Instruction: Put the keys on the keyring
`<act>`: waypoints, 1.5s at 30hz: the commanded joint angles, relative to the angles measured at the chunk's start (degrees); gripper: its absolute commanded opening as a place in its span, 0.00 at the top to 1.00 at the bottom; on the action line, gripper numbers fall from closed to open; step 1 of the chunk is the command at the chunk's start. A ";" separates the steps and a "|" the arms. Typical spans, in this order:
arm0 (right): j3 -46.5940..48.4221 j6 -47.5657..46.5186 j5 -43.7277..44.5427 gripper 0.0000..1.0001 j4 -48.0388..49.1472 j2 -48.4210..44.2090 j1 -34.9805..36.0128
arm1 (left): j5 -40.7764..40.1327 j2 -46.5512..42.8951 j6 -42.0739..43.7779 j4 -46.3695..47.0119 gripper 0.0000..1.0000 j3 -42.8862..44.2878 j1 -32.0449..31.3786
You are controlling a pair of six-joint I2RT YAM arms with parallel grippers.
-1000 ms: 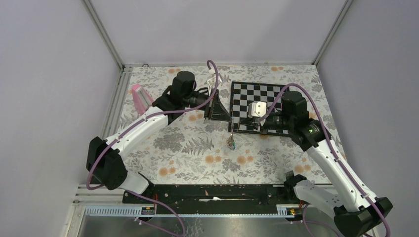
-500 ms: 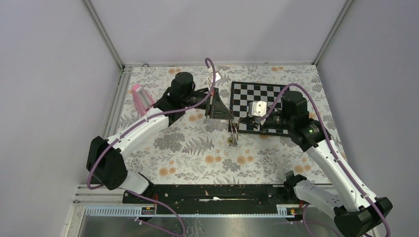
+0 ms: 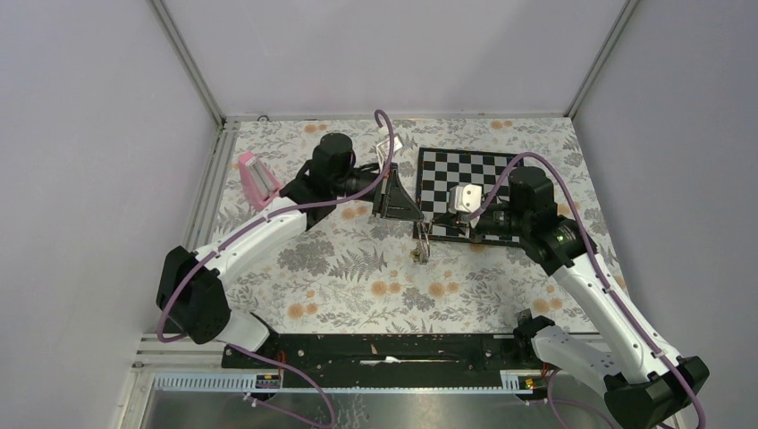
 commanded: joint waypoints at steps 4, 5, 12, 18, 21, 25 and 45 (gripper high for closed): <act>-0.70 0.88 -2.07 1.00 2.49 -1.19 0.43 | 0.76 -0.65 5.15 0.70 1.00 2.02 -1.11; -0.74 0.95 -2.18 1.00 2.48 -1.25 0.43 | 0.68 -0.56 5.02 0.69 1.00 2.06 -1.17; -0.73 0.71 -2.61 1.00 2.21 -1.31 0.43 | 0.05 0.19 4.25 0.67 1.00 1.88 -1.22; -0.70 0.70 -3.06 1.00 2.03 -1.26 0.47 | -0.59 0.80 3.75 0.67 1.00 2.24 -1.37; -0.62 0.87 -3.56 1.00 1.82 -1.14 0.43 | -0.81 0.76 4.11 0.67 1.00 2.20 -1.54; -1.01 0.79 -3.62 1.00 2.07 -1.23 0.47 | -1.08 0.85 4.74 -0.09 1.00 2.72 -1.55; -1.80 1.83 -4.26 1.00 3.34 -1.19 0.52 | -0.65 0.94 4.21 0.36 1.00 2.68 -1.89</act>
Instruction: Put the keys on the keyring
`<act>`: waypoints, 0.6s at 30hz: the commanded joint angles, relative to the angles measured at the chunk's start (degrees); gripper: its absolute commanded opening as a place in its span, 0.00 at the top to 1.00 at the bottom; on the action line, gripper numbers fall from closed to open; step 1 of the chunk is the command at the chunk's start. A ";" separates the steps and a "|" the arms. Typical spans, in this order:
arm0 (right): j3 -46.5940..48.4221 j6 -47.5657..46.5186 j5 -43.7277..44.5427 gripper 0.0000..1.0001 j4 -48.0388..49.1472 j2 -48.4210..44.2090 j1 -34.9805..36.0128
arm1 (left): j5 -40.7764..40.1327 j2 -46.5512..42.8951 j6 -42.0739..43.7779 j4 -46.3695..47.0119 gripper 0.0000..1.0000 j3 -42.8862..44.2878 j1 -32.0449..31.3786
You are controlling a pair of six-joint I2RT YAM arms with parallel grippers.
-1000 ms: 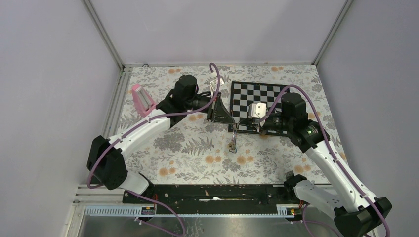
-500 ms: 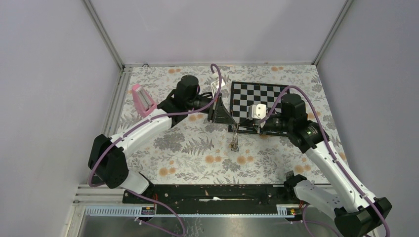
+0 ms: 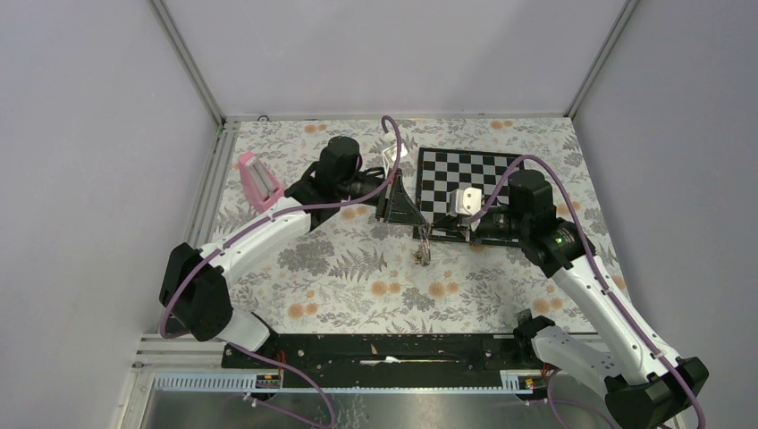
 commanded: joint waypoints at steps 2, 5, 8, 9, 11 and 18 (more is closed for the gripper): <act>0.21 1.05 -2.39 1.00 2.57 -0.44 0.52 | 0.46 -0.13 0.11 3.32 1.00 2.66 -0.55; 0.18 1.21 -2.61 1.00 2.58 -0.41 0.52 | 0.47 -0.05 0.19 3.33 1.00 2.64 -0.63; 0.17 1.32 -2.67 1.00 2.77 -0.31 0.52 | 0.53 0.04 0.11 3.29 1.00 2.72 -0.70; 0.09 1.39 -2.67 1.00 2.74 -0.30 0.52 | 0.57 0.08 0.11 3.32 1.00 2.72 -0.74; 0.08 1.41 -2.75 1.00 2.81 -0.20 0.52 | 0.63 0.13 0.19 3.32 1.00 2.77 -0.68; -0.16 1.20 -2.88 1.00 2.75 -0.30 0.52 | 0.57 0.23 0.29 3.42 1.00 2.64 -0.74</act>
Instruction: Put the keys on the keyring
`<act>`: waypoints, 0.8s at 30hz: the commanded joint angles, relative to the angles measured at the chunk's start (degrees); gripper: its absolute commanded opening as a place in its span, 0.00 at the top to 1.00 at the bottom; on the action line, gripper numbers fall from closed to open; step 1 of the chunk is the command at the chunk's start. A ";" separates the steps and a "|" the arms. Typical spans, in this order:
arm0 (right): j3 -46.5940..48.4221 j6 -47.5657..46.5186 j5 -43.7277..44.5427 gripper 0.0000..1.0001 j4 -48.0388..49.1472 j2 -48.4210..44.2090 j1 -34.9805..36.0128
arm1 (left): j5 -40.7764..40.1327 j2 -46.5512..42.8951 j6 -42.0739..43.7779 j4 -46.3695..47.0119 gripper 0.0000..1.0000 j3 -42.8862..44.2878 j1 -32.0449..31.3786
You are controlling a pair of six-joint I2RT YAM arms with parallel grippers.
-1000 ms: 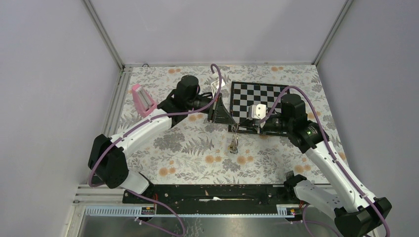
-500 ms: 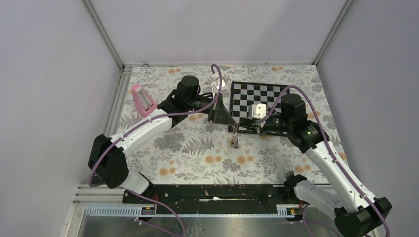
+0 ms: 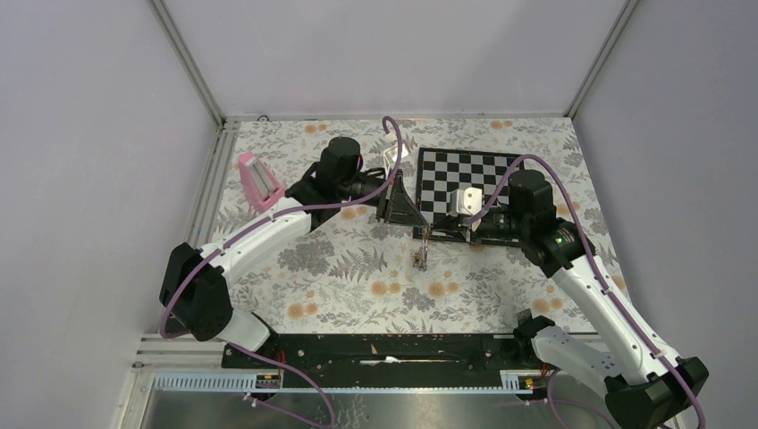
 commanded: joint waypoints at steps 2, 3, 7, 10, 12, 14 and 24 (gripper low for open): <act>-0.18 0.08 -1.75 1.00 2.26 -0.20 0.53 | 0.50 0.12 0.29 3.39 1.00 2.72 -0.45; -0.26 0.04 -1.85 1.00 2.26 -0.19 0.52 | 0.42 0.13 0.29 3.43 1.00 2.77 -0.46; -0.09 0.25 -1.69 1.00 2.41 -0.24 0.52 | 0.57 0.06 0.28 3.44 1.00 2.68 -0.53; -0.18 0.60 -1.52 1.00 2.94 -0.11 0.52 | 0.70 -0.06 0.29 3.43 1.00 2.60 -0.53; -0.18 0.89 -1.51 1.00 3.07 -0.13 0.52 | 0.87 -0.07 0.36 3.43 1.00 2.57 -0.61; -0.18 1.02 -1.46 1.00 3.25 -0.06 0.52 | 1.06 -0.05 0.58 3.44 1.00 2.44 -0.80; -0.06 1.52 -1.16 1.00 3.64 -0.01 0.52 | 1.64 0.11 1.25 3.47 1.00 2.13 -1.48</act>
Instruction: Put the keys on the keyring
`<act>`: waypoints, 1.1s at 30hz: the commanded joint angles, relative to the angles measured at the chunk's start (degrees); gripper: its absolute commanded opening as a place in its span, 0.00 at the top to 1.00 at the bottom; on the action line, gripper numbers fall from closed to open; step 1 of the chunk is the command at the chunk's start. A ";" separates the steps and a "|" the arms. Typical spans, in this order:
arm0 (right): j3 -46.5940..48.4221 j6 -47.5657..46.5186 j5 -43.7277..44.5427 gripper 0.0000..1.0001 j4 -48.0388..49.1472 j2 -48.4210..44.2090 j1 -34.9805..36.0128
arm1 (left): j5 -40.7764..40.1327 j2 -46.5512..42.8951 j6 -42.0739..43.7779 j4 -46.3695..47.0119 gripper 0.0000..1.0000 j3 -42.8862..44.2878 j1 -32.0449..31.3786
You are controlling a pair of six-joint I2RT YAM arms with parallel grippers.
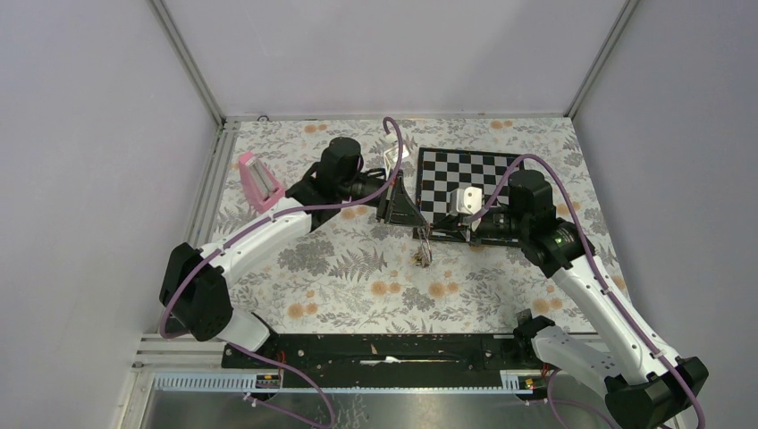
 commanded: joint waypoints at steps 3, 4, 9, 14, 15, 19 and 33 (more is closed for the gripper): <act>0.14 0.65 -0.68 1.00 3.36 0.01 0.52 | 1.73 0.26 0.95 3.48 1.00 2.04 -1.30; 0.06 0.67 -0.45 1.00 3.42 -0.01 0.52 | 1.81 0.28 0.95 3.49 1.00 2.02 -1.32; 0.01 1.07 0.41 1.00 3.94 0.07 0.52 | 2.47 0.21 1.21 3.47 1.00 1.87 -1.53; -0.11 1.29 1.62 1.00 4.48 0.12 0.61 | 3.61 0.33 1.94 3.46 1.00 1.68 -1.84; -0.14 1.23 1.71 1.00 4.47 0.07 0.61 | 3.72 0.31 2.00 3.42 1.00 1.59 -1.84; -0.34 0.17 2.43 1.00 4.14 -0.19 0.61 | 4.85 0.01 2.22 3.81 1.00 1.43 -1.84; -1.98 -5.64 4.67 1.00 1.34 -2.86 0.52 | 8.24 -1.62 0.55 7.63 1.00 -0.22 -1.02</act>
